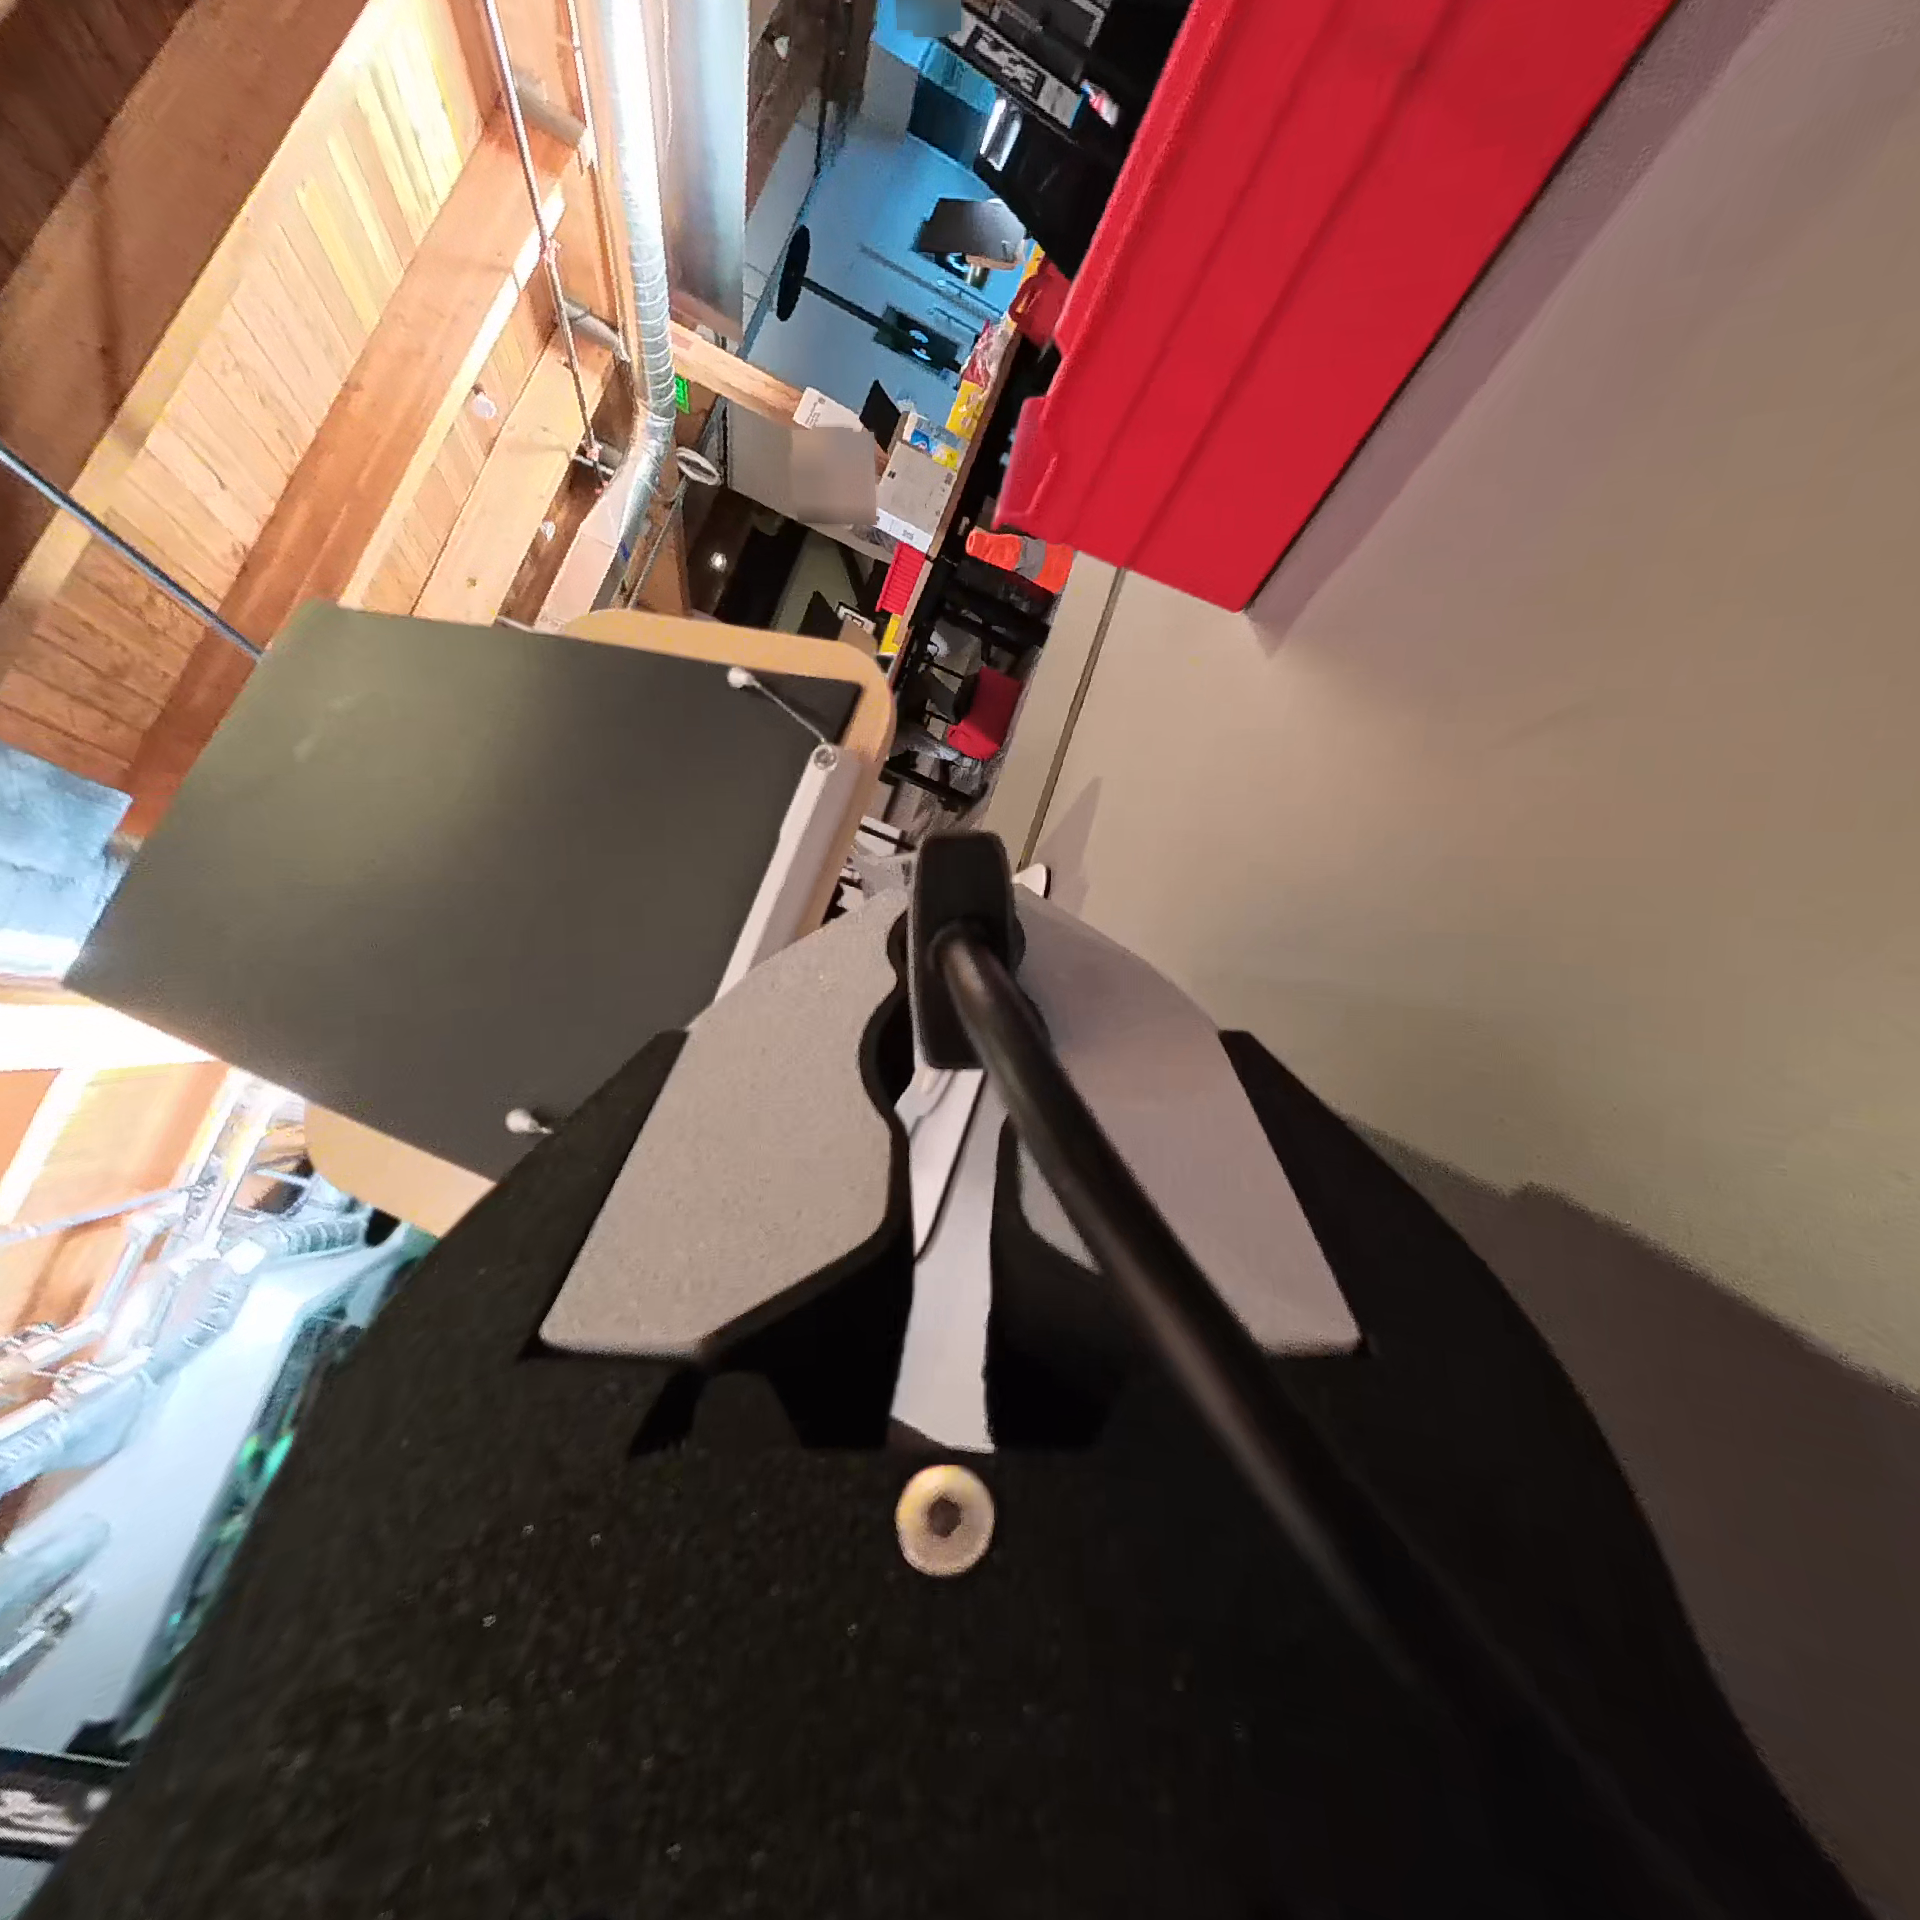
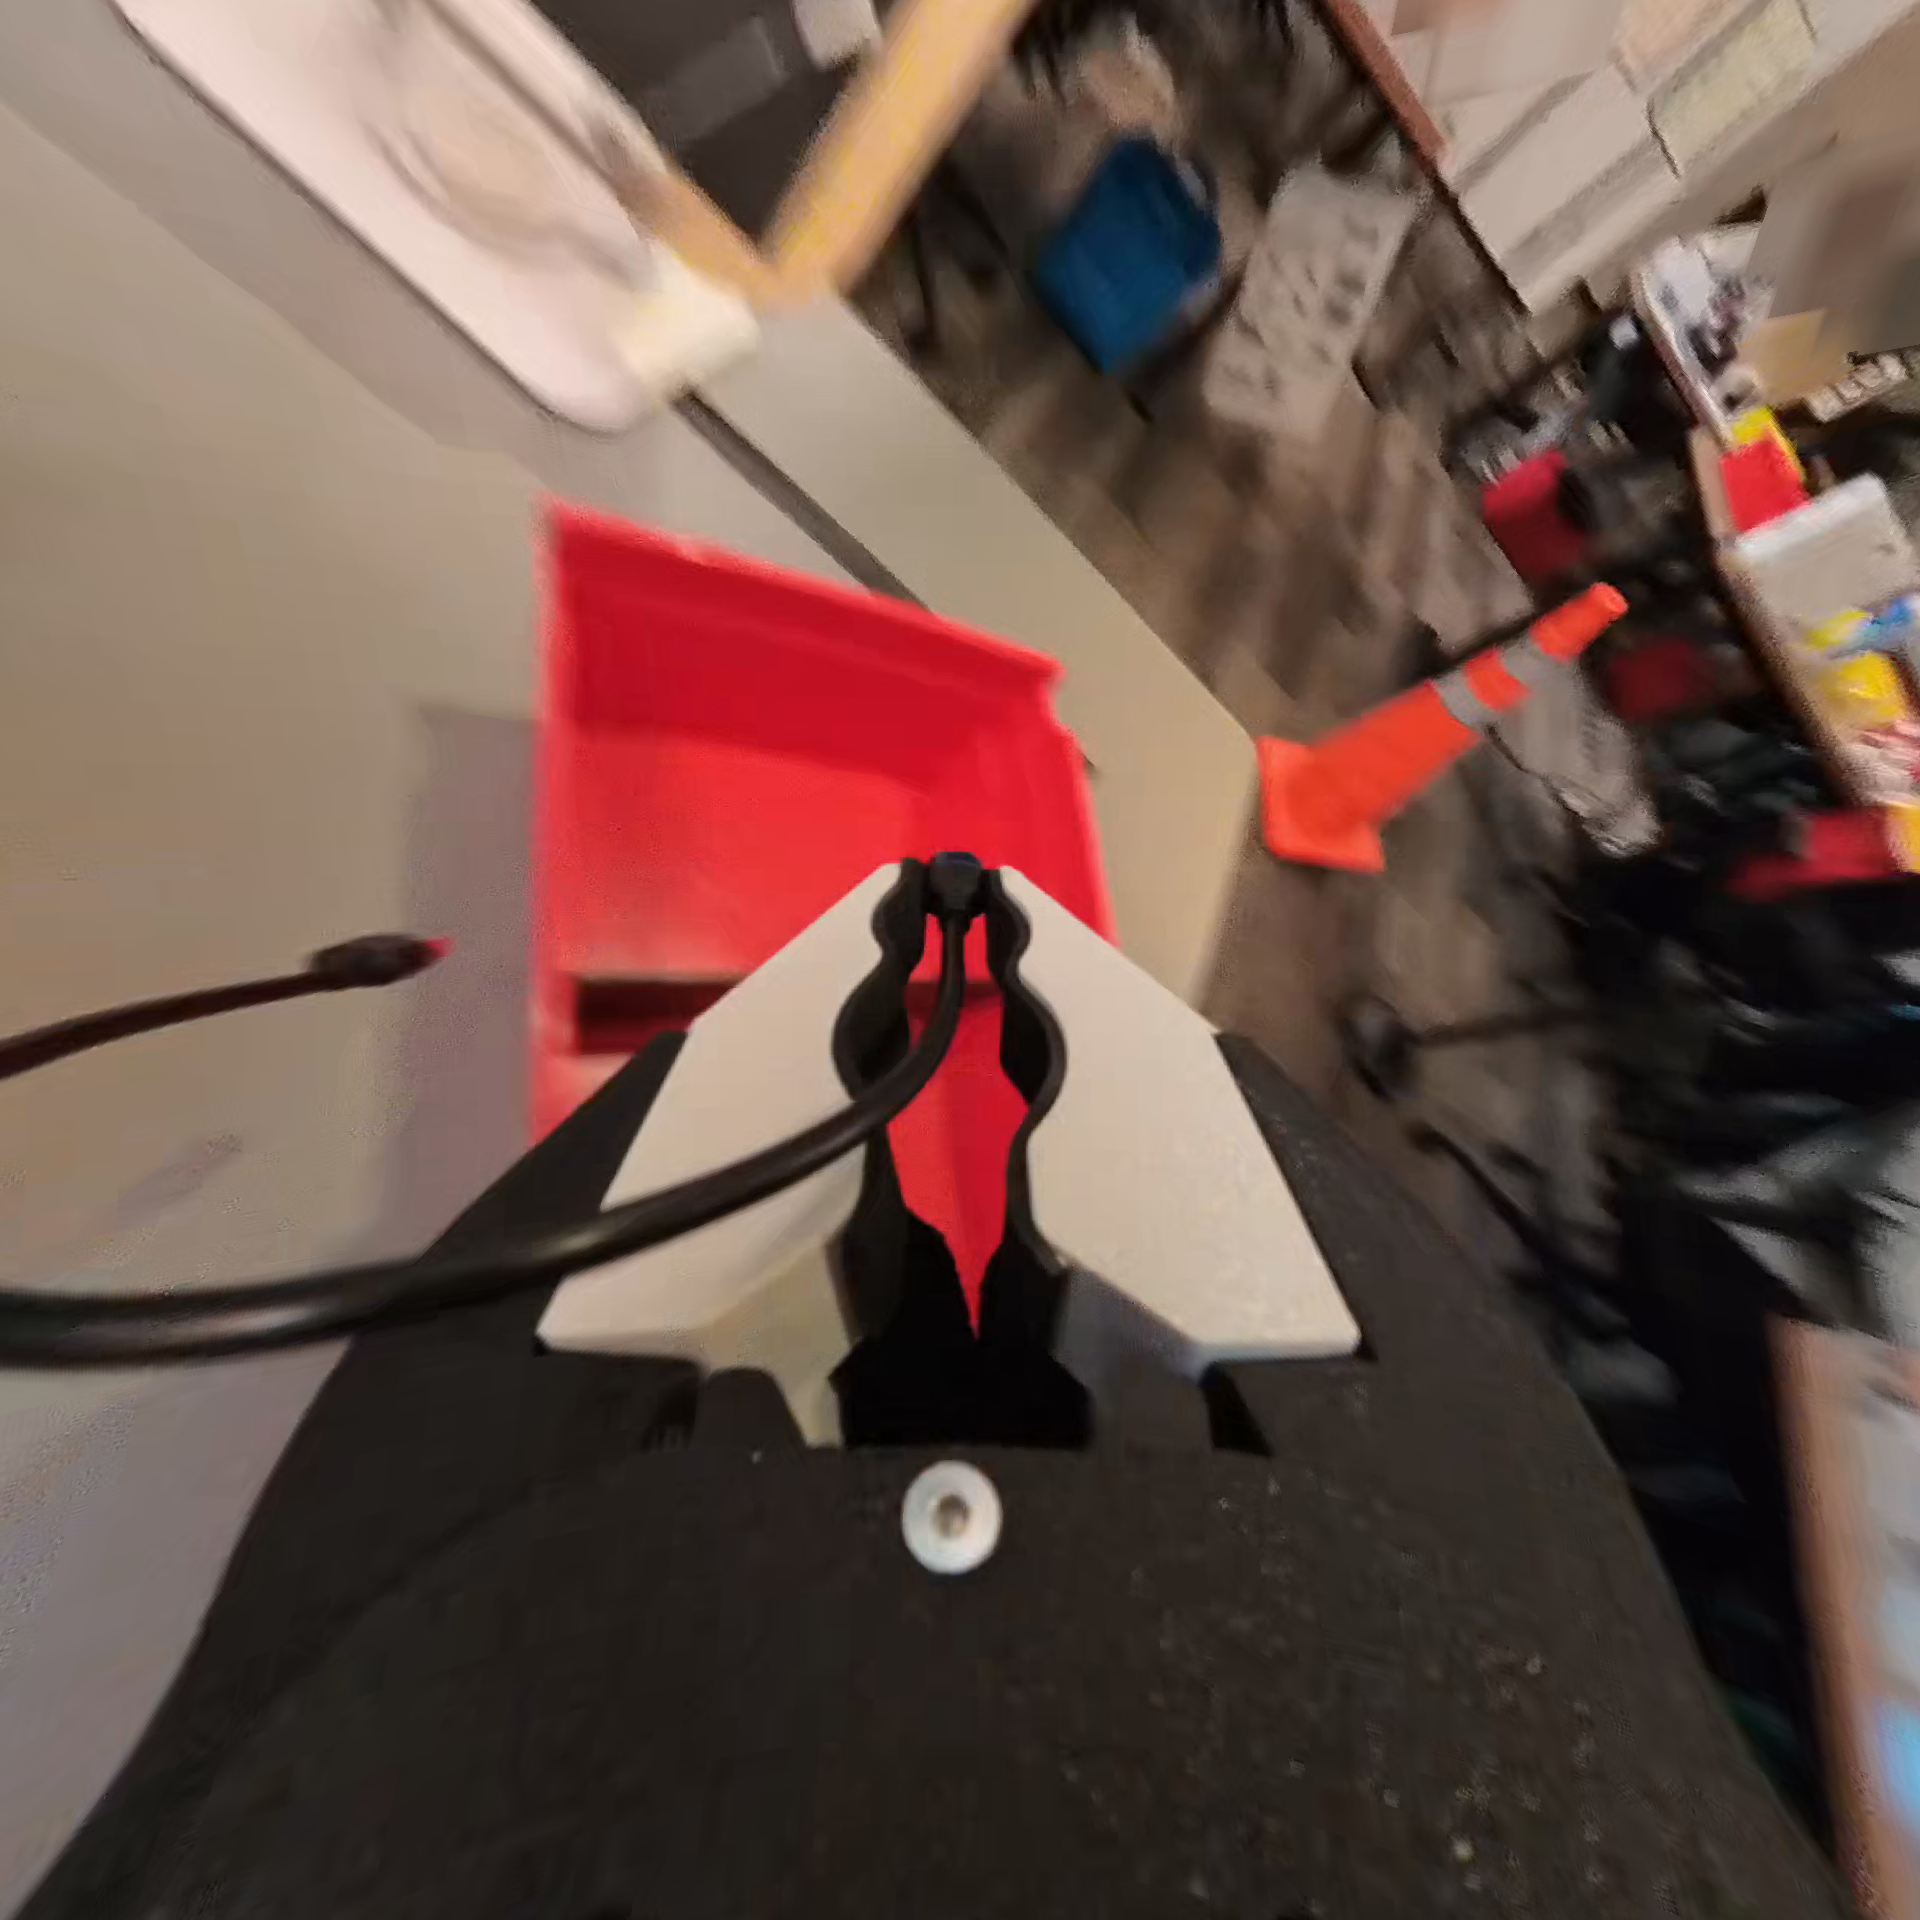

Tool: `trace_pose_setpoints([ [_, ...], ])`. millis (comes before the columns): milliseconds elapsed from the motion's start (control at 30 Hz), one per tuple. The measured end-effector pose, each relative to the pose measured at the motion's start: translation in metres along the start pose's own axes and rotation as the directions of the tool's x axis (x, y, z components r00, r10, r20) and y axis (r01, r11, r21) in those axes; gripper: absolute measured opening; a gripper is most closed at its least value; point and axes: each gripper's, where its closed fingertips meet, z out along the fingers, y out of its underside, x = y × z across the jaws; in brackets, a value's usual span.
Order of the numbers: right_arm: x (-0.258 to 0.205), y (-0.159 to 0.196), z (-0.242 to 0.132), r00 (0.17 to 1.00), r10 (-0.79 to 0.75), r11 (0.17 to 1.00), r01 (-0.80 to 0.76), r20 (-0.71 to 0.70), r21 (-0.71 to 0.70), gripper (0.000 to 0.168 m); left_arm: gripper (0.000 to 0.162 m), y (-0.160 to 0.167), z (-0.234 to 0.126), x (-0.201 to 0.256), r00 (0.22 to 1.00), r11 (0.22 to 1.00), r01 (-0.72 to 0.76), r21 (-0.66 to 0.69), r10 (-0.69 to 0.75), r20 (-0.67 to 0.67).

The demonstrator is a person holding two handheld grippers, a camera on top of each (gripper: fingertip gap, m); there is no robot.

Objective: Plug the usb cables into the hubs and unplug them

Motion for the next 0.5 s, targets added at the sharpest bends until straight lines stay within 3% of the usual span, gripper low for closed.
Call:
trace_pose_setpoints([
  [100,0.043,0.045,0.036,0.969,-0.242,0.951,0.227,-0.050,-0.209,0.009,0.010,-0.006,-0.001,0.000,1.000,1.000,0.018,0.012,-0.018,-0.002],
  [200,0.072,0.089,0.054,0.921,-0.388,0.862,0.350,-0.034,-0.368,0.009,0.010,-0.006,-0.002,-0.002,0.999,0.999,0.041,0.005,-0.041,0.001],
  [333,0.037,0.147,0.082,0.849,-0.479,0.695,0.522,0.222,-0.494,0.009,0.010,-0.003,-0.001,-0.005,0.999,0.999,0.051,-0.004,-0.051,0.004],
  [400,0.012,0.174,0.085,0.813,-0.449,0.605,0.581,0.370,-0.545,0.009,0.010,-0.002,0.000,-0.004,0.998,0.998,0.062,-0.005,-0.062,-0.002],
  [500,-0.017,0.179,0.091,0.824,-0.335,0.641,0.554,0.456,-0.531,0.012,0.010,-0.003,-0.001,-0.004,0.998,0.998,0.056,-0.003,-0.056,-0.002],
])
